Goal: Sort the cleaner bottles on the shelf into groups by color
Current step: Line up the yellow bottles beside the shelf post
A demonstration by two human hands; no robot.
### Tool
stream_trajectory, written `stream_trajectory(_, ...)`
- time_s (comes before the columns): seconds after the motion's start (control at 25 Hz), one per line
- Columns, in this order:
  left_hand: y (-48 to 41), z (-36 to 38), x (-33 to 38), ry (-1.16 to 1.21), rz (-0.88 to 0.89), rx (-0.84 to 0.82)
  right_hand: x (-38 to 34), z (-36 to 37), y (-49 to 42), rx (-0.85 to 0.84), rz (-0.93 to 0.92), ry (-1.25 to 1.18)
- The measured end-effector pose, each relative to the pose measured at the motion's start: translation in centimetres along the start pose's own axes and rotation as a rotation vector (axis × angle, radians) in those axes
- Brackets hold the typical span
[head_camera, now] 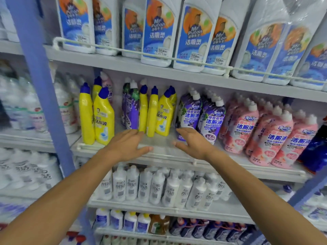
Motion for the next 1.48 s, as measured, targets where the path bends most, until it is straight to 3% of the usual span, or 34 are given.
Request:
stream_trajectory(0.36, -6.5, -3.1, -3.2, -0.095, -0.121, 0.074, -0.8, -1.3, -10.9, 0.077, -0.139, -0.098)
stream_trajectory(0.52, -4.7, -5.2, -4.3, -0.136, -0.142, 0.198, -4.3, -1.9, -14.4, 0.144, -0.289, -0.149)
stream_trajectory(0.72, -0.4, -7.0, -7.2, -0.152, -0.199, 0.192, -9.9, -2.0, -16.6, 0.128, -0.423, -0.179)
stream_trajectory(1.0, 3.2, -9.8, -12.8, -0.128, -0.371, 0.259, -15.3, -1.8, -19.2, 0.072, -0.42, -0.271)
stream_trajectory(1.32, 2.5, -8.7, -15.2, 0.086, -0.493, 0.407, -18.9, 0.7, -20.1, 0.068, -0.33, -0.547)
stream_trajectory(1.48, 1.8, -8.5, -16.4, 0.193, -0.588, 0.513, -19.0, 1.1, -20.9, 0.089, -0.304, -0.542)
Point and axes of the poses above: each hand's wrist, its own y-axis away from the middle knuckle, its own z-axis out of the palm, x = y × z, the point moved 6 cm from there along -y, towards the middle knuckle, and after that the axes turned 8 degrees about y, right-handed, at the moved point
